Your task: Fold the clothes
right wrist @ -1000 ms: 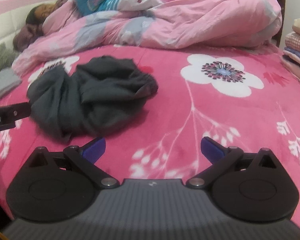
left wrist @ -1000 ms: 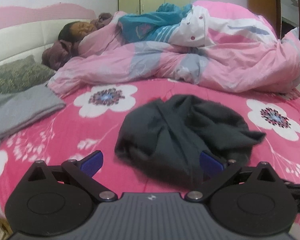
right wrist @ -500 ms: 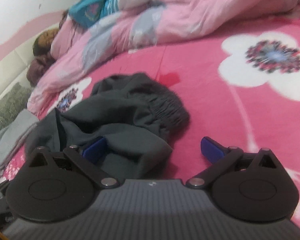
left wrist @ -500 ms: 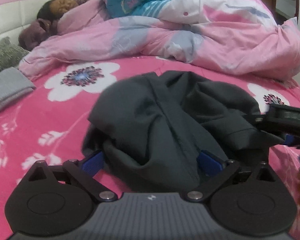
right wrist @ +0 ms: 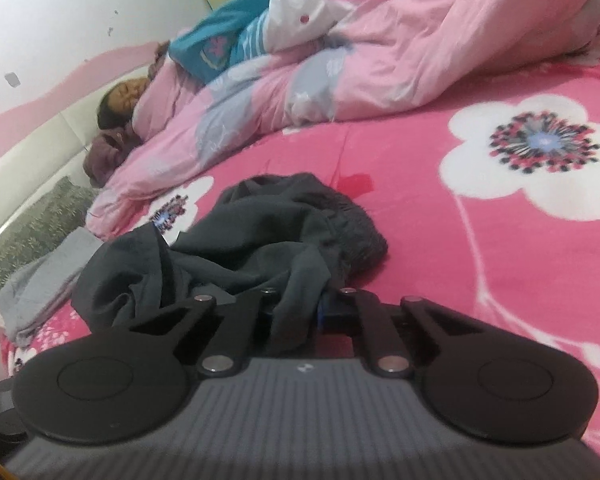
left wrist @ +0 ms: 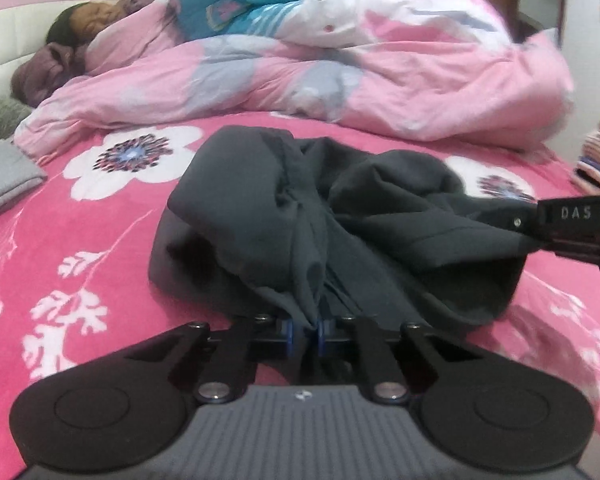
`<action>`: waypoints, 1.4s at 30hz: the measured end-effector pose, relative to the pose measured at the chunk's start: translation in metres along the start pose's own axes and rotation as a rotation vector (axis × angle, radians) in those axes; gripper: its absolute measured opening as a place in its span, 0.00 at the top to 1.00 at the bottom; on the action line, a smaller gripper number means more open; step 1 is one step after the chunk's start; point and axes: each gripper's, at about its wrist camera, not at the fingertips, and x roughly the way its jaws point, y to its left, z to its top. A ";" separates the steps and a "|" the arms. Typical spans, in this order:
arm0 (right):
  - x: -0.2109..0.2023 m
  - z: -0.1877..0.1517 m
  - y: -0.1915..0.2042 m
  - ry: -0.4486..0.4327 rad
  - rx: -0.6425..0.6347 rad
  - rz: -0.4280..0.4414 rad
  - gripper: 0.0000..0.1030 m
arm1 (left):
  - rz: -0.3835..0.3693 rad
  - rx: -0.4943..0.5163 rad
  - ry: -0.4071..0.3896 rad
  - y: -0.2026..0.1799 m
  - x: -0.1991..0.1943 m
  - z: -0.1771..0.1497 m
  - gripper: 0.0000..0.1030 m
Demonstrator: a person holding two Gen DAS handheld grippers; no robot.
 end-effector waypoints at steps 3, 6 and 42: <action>-0.036 -0.001 -0.008 -0.039 -0.004 -0.003 0.96 | -0.078 0.030 0.004 -0.006 -0.025 -0.011 0.93; -0.075 0.000 -0.029 -0.075 0.017 -0.029 0.97 | -0.165 0.070 0.004 -0.013 -0.049 -0.026 0.93; -0.061 -0.091 0.040 0.290 -0.437 0.224 0.69 | -0.154 -0.179 0.067 0.079 -0.049 -0.028 0.58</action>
